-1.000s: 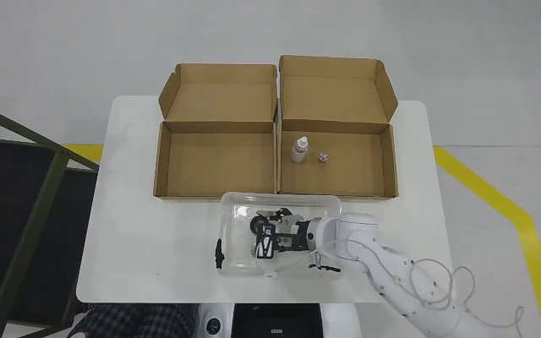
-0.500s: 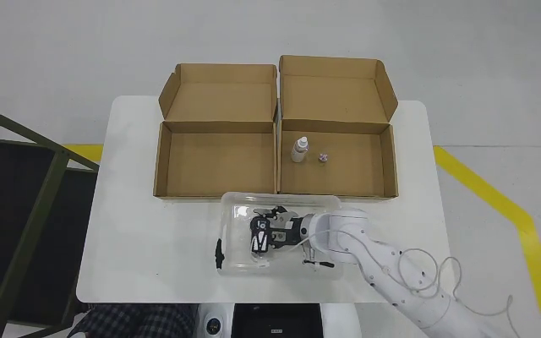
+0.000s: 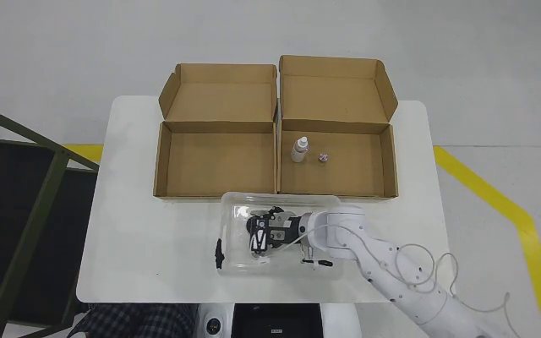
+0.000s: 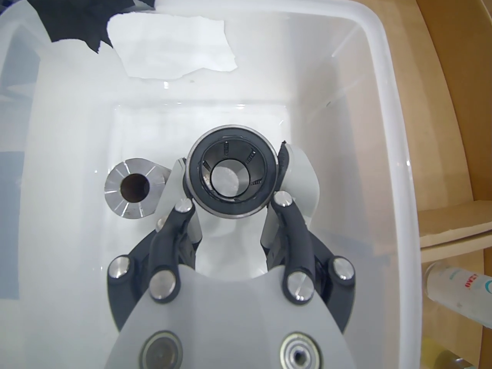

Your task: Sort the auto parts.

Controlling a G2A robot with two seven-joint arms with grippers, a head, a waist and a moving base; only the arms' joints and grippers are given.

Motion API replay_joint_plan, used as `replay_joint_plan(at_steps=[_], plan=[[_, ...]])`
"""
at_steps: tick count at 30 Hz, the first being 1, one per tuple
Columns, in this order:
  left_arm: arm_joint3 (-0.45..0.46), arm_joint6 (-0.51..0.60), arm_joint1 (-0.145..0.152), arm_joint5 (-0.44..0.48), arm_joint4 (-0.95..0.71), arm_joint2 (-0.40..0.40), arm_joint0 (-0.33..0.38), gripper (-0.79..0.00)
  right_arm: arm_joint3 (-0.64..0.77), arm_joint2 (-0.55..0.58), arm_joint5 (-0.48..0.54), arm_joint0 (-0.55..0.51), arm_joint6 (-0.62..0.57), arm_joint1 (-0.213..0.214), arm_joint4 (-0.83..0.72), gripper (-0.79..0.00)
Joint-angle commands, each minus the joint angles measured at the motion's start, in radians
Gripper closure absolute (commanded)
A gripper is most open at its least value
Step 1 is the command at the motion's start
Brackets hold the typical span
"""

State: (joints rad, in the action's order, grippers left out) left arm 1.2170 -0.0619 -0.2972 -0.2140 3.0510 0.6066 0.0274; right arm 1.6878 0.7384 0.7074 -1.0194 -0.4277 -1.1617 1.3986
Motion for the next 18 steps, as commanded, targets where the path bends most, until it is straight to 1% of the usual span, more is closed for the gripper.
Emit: replay_joint_plan(at_steps=[1, 8, 11, 18], plan=[[0.000, 0.000, 0.000, 0.000, 0.000, 0.000, 0.000, -0.785, 0.003, 0.003, 0.005, -0.001, 0.003, 0.000, -0.002, 0.000], [0.000, 0.000, 0.000, 0.000, 0.000, 0.000, 0.000, -0.785, 0.033, 0.032, 0.021, -0.012, 0.013, 0.006, -0.015, 0.000], [0.000, 0.000, 0.000, 0.000, 0.000, 0.000, 0.000, -0.785, 0.068, 0.050, 0.009, -0.026, -0.001, 0.012, 0.016, 0.000], [0.000, 0.000, 0.000, 0.000, 0.000, 0.000, 0.000, -0.785, 0.152, 0.105, 0.043, -0.067, 0.007, 0.028, 0.000, 0.000]])
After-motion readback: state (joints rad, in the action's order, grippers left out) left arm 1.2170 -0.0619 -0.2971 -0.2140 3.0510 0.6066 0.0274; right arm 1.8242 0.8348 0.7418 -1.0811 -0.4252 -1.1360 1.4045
